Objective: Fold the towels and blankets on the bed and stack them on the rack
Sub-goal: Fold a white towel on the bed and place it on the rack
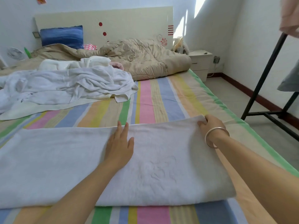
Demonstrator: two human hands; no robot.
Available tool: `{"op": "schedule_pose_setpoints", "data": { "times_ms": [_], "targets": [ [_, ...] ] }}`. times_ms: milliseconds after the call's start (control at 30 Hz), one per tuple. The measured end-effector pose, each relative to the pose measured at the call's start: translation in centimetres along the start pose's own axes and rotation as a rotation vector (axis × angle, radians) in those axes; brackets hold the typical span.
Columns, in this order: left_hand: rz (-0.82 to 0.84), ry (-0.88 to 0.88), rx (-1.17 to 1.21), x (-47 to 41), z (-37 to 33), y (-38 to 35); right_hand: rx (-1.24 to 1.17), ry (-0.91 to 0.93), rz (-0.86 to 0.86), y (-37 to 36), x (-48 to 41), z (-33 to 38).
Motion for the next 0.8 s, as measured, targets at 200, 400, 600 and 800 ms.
{"op": "schedule_pose_setpoints", "data": {
  "times_ms": [200, 400, 600, 800],
  "targets": [
    [0.048, 0.038, -0.345, -1.5, 0.1, -2.2, -0.110, -0.045, -0.002, -2.1, 1.3, -2.7],
    [0.133, 0.112, -0.404, -1.6, -0.7, -1.7, -0.001, -0.271, 0.292, -1.0, 2.8, -2.9],
    [0.148, 0.201, -0.224, 5.4, -5.5, -1.1, -0.414, -0.428, 0.417, 0.1, 6.2, -3.0],
    [-0.022, -0.203, -0.291, 11.4, -7.1, -3.9, -0.609, -0.343, 0.439, 2.0, 9.8, -2.1]
  ]
}}
Point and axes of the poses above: each hand's wrist, its own x-axis away from the middle knuckle, its own y-axis out of the back of the hand, z = x × y, the point moved 1 cm from there along -x, towards the middle knuckle, and after that the axes turned 15 degrees about y, right-handed, at the moved point
